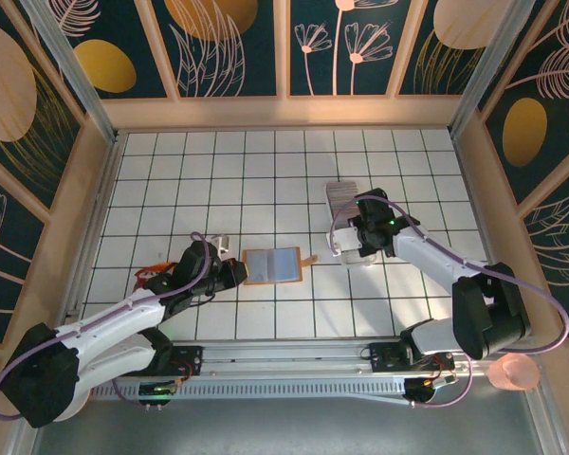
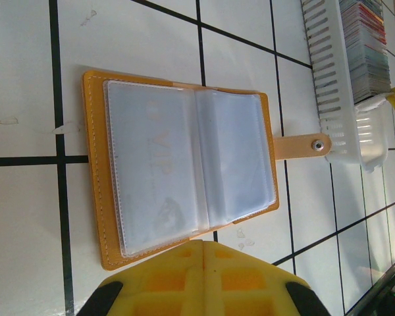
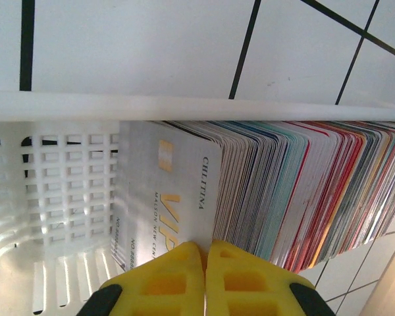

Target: Put the credit cards into the card holder

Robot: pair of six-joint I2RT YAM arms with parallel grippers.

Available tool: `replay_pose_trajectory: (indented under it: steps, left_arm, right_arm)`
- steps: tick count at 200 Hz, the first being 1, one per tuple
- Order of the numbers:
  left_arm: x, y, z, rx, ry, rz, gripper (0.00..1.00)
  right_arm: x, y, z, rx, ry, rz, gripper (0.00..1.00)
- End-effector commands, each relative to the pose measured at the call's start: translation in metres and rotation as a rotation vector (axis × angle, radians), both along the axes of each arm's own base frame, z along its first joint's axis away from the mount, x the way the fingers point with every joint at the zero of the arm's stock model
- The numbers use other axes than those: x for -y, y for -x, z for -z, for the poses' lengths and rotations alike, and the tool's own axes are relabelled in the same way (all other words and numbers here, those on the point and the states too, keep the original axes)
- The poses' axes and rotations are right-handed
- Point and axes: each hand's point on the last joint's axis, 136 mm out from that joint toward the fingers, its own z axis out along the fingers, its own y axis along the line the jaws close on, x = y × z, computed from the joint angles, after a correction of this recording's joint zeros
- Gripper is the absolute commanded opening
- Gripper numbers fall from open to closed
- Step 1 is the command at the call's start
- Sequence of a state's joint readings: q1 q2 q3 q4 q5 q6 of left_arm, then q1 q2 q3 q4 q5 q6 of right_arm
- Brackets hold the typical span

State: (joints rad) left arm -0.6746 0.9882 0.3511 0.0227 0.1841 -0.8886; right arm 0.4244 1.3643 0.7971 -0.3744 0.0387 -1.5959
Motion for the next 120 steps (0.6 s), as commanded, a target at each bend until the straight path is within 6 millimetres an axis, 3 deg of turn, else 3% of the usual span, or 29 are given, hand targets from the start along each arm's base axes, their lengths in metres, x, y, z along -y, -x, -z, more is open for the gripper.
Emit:
replay_pose_trajectory:
  steps: [1,43,120]
  left_arm:
    - [0.005,0.002,-0.001,-0.002,0.018,0.019,0.0]
    - [0.006,0.002,-0.002,-0.002,0.019,0.021,0.0]
    - [0.008,0.0,-0.005,-0.004,0.016,0.032,0.0]
  right_arm:
    - [0.0,-0.014,-0.021,0.072,-0.013,0.008,0.06]
    - [-0.001,-0.013,-0.025,0.07,-0.022,0.007,0.0]
    - [0.001,0.0,-0.038,0.041,-0.045,0.019,0.0]
